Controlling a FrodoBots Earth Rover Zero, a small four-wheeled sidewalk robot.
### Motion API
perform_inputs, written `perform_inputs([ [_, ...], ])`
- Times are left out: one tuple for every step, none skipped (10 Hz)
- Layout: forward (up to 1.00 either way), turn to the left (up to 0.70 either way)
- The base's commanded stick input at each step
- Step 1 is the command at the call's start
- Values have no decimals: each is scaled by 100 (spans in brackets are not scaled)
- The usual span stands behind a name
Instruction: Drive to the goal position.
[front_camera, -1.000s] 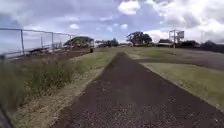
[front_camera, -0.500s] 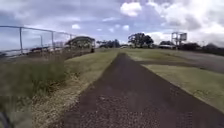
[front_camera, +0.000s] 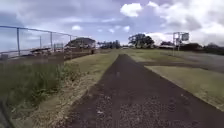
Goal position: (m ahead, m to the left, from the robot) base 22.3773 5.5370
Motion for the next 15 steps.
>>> perform_inputs([
  [70,0],
  [70,0],
  [70,0],
  [70,0],
  [70,0],
  [70,0],
  [70,0],
  [70,0],
  [70,-4],
  [70,-17],
  [70,-28],
  [70,-35],
  [70,-35],
  [70,-35],
  [70,-35],
])
